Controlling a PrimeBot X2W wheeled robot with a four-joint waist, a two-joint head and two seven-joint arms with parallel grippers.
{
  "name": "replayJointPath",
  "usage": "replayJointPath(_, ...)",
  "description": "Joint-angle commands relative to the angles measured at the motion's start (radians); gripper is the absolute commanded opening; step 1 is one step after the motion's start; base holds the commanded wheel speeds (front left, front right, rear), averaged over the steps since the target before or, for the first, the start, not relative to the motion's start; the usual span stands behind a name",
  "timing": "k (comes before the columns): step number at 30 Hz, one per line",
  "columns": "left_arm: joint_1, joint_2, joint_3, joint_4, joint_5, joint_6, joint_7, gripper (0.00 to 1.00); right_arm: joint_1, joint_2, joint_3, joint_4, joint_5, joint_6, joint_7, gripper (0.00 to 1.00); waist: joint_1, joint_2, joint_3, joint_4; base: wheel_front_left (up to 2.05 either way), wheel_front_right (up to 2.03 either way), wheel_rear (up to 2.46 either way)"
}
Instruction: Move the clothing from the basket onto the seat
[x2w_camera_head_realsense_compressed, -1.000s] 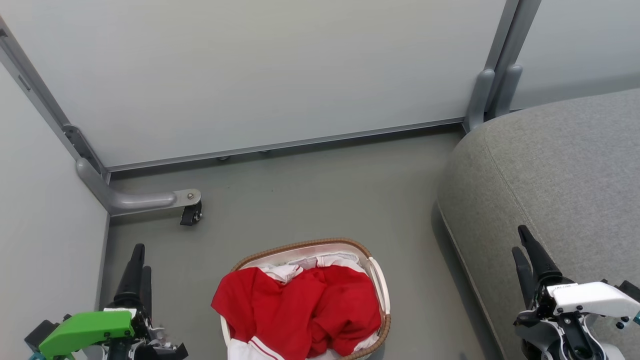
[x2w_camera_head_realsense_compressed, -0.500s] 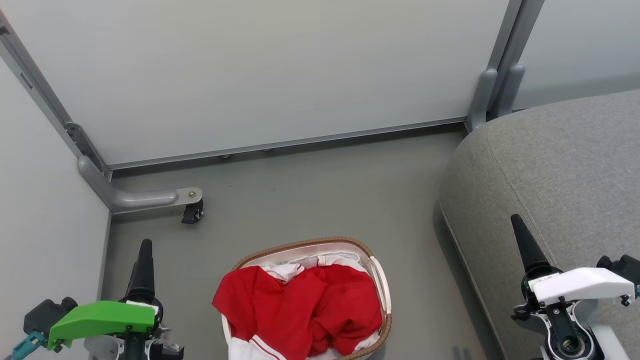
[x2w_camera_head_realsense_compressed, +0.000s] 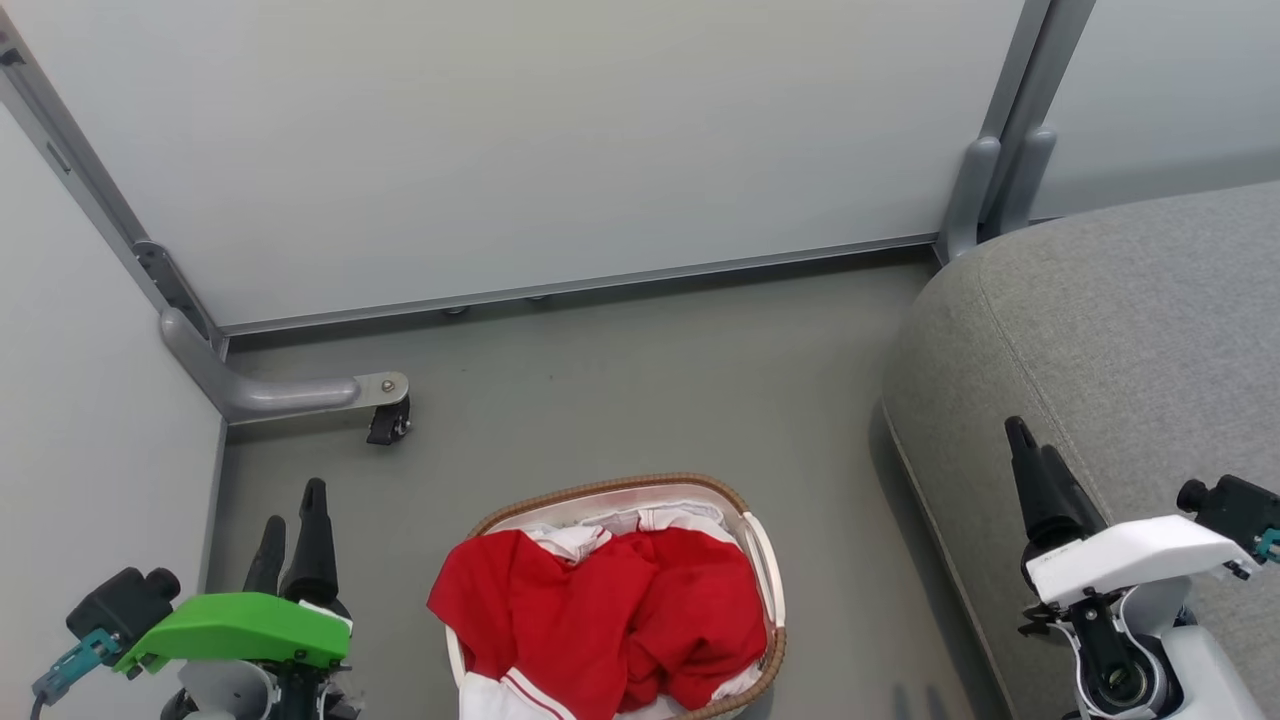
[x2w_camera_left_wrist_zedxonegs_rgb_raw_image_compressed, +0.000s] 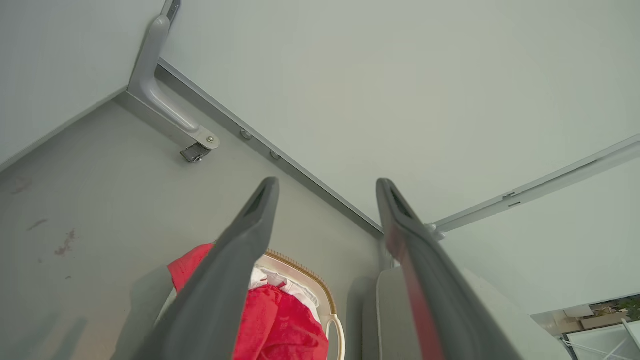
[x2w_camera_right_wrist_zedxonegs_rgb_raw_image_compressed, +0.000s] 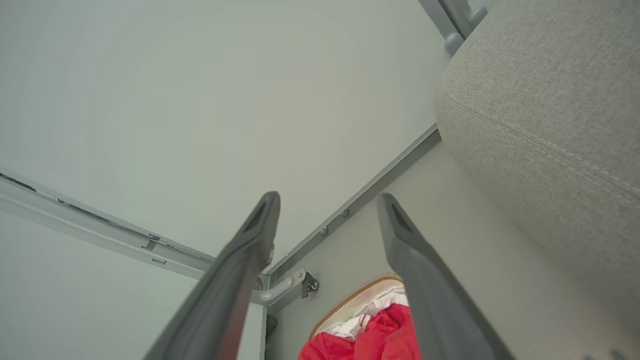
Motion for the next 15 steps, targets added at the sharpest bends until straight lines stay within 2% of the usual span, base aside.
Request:
replayJointPath(1,-0.029,0.017,-0.008,-0.005,0.044,0.006,-0.012,1.0,-0.027,-0.013,0.01,-0.004,-0.043,0.0,-0.014,1.0,0.0,0.0,0.0,0.001,0.0,0.0,0.0)
replayJointPath(15,-0.028,0.046,-0.053,0.02,0.231,0.03,-0.058,1.0,-0.039,-0.029,0.053,0.036,-0.239,0.0,-0.06,1.0,0.0,0.0,0.0,0.009,0.0,0.0,0.0)
